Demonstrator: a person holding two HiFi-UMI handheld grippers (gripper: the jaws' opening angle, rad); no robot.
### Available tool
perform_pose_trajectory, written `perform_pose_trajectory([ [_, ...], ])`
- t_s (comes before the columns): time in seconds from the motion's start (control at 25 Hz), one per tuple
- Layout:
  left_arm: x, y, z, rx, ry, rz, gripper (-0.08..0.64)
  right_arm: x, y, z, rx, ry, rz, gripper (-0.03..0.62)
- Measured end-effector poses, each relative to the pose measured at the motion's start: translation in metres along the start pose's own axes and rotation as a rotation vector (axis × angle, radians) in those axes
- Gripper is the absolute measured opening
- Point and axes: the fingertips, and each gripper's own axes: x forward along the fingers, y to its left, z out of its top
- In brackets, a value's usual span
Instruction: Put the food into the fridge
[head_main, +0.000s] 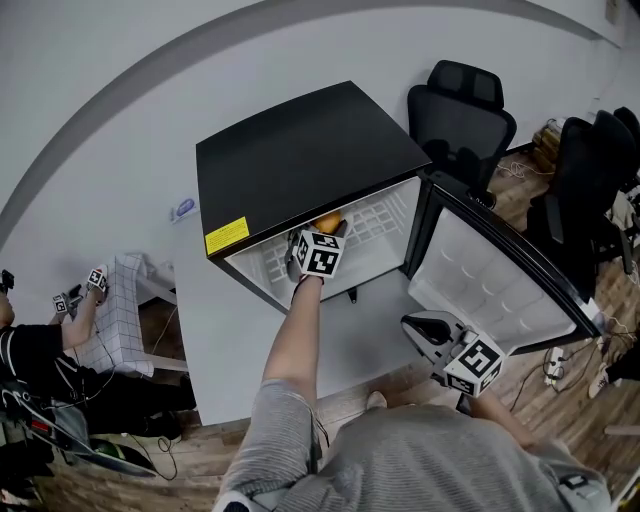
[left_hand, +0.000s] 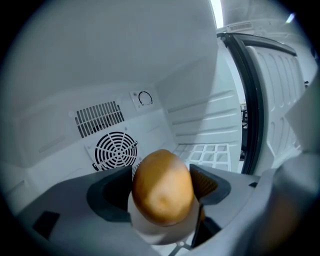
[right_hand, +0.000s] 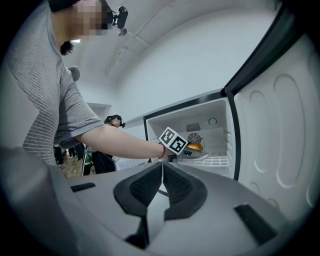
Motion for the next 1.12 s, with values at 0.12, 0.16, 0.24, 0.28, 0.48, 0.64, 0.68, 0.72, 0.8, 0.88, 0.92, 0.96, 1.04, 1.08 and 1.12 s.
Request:
perform_pose_trajectory([
  [0.12,0.002,-0.002,-0.005,0.021,0.018,-0.002,0.368,0.0,-0.001,0.001,-0.002,-0.001,-0.005,0.012],
  [0.16,0.002,-0.003,-0.006,0.032,0.021,-0.002,0.368,-0.001,-0.001,0.002,-0.002,-0.002,-0.007,0.012],
  [0.24,0.003,-0.004,-0.006,0.042,0.021,-0.004,0.368,-0.001,-0.001,0.002,-0.002,-0.002,-0.01,0.012],
  [0.28,0.004,-0.004,-0.006,0.04,0.021,-0.005,0.368,-0.002,-0.001,0.001,-0.002,0.0,-0.012,0.012],
  [0.48,0.006,-0.003,-0.008,0.027,0.025,-0.005,0.368,-0.003,-0.002,0.0,-0.002,0.001,-0.017,0.014],
  [0.64,0.004,-0.002,-0.009,0.032,0.024,0.001,0.368,-0.004,-0.001,-0.001,-0.003,0.003,-0.015,0.012],
  [0.68,0.004,-0.001,-0.008,0.036,0.023,0.003,0.368,-0.004,-0.001,0.0,-0.003,0.002,-0.015,0.012],
  [0.72,0.003,0.0,-0.008,0.038,0.022,0.005,0.368,-0.004,-0.001,0.0,-0.004,0.002,-0.014,0.012],
  [0.8,0.002,0.001,-0.006,0.037,0.02,0.009,0.368,-0.003,-0.002,0.002,-0.005,0.0,-0.012,0.012],
  [0.88,0.001,0.003,-0.005,0.03,0.012,0.015,0.368,-0.003,-0.002,0.002,-0.006,0.0,-0.01,0.012],
  [0.92,0.0,0.003,-0.003,0.025,0.005,0.016,0.368,-0.003,-0.001,0.002,-0.005,0.0,-0.009,0.012],
  [0.96,-0.001,0.003,-0.002,0.02,-0.002,0.016,0.369,-0.002,-0.001,0.001,-0.005,-0.001,-0.008,0.012],
  [1.04,-0.004,0.002,0.002,0.017,-0.017,0.013,0.368,-0.002,0.0,0.001,-0.003,-0.002,-0.006,0.012],
  [1.08,-0.006,0.001,0.003,0.017,-0.024,0.011,0.369,-0.001,0.0,0.001,-0.002,-0.003,-0.004,0.012],
  [1.12,-0.007,0.001,0.004,0.017,-0.028,0.009,0.369,-0.001,0.001,0.001,-0.002,-0.003,-0.002,0.012],
])
